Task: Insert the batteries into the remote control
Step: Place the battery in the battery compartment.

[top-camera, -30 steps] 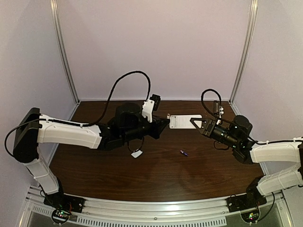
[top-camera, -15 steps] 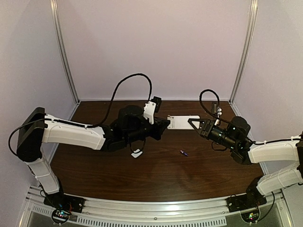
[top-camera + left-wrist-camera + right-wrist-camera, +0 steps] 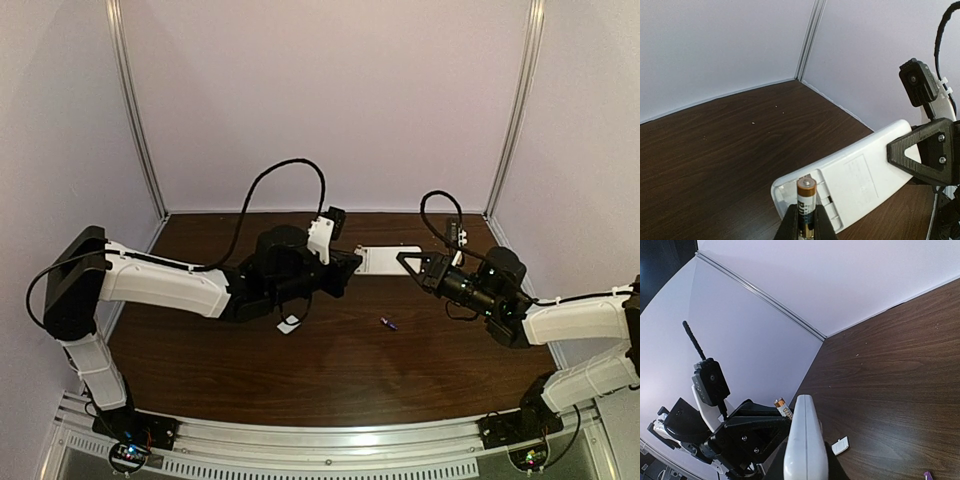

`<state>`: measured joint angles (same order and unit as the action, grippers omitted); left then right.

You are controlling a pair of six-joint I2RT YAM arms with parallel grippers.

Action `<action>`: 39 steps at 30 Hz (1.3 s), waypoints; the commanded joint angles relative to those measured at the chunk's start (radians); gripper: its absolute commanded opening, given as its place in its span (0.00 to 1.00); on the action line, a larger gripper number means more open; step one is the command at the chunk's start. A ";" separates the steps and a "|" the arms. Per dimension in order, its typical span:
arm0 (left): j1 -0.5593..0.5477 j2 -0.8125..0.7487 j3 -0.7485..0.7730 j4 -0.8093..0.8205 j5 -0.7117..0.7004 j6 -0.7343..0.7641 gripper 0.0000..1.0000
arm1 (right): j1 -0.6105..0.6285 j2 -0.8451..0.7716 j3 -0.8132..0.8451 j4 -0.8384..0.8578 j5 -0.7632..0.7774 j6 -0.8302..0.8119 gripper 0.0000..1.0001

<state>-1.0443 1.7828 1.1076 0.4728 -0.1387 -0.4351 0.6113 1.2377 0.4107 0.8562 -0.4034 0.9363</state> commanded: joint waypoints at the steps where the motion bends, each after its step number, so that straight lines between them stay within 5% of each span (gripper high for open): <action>1: 0.003 0.024 0.033 0.030 -0.028 0.018 0.00 | 0.010 0.002 0.022 0.021 0.005 0.013 0.00; 15: 0.003 0.062 0.034 0.021 -0.097 0.016 0.00 | 0.012 -0.001 0.015 0.047 0.008 0.046 0.00; 39: 0.003 0.070 0.026 0.010 -0.132 0.012 0.19 | 0.012 0.006 0.020 0.058 0.002 0.047 0.00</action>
<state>-1.0554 1.8252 1.1244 0.5037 -0.2306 -0.4351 0.6125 1.2457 0.4107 0.8413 -0.3878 0.9737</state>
